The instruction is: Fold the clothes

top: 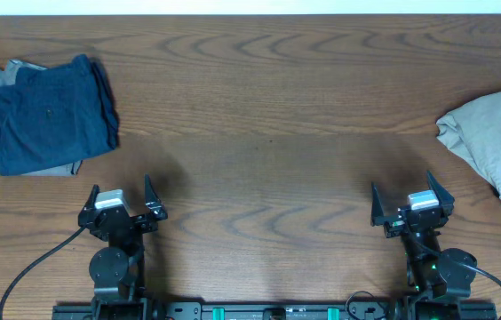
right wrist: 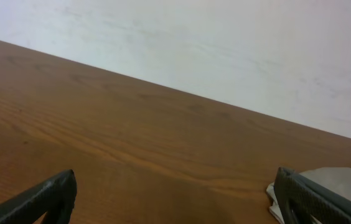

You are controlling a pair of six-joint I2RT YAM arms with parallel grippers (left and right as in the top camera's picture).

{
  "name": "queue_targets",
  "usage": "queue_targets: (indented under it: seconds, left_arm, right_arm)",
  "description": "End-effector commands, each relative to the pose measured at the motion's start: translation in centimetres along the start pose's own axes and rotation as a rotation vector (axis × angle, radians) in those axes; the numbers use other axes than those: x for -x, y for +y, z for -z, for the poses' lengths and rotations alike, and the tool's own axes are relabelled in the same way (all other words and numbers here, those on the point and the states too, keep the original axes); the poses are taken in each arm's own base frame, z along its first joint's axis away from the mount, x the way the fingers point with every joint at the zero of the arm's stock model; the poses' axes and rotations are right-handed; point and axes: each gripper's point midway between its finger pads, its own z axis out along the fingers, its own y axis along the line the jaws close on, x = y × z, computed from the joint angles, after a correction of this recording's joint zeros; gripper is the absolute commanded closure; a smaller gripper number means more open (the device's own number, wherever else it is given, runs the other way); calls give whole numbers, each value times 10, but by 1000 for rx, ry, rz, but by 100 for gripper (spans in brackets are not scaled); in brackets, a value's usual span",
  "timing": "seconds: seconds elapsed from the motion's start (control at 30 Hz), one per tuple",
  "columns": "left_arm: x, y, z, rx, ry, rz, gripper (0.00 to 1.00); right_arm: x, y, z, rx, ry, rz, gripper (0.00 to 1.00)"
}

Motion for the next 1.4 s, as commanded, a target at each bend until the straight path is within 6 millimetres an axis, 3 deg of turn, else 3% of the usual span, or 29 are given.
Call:
queue_targets:
  seconds: [0.0, 0.6, 0.87, 1.1, 1.37]
  left_arm:
    - [-18, 8, -1, 43, 54, -55, 2]
    - [-18, 4, -1, 15, 57, -54, 2]
    - [-18, -1, -1, -7, 60, 77, 2]
    - [3, -3, 1, -10, 62, 79, 2]
    - [30, -6, -6, 1, 174, 62, 2]
  right_arm:
    - [0, 3, 0, 15, -2, -9, 1]
    - [0, 3, 0, 15, -2, -10, 1]
    - [-3, 2, -1, 6, 13, -197, 1]
    - [-5, -2, -3, -9, 52, -226, 1]
    - [18, -9, -12, -7, 117, -239, 1]
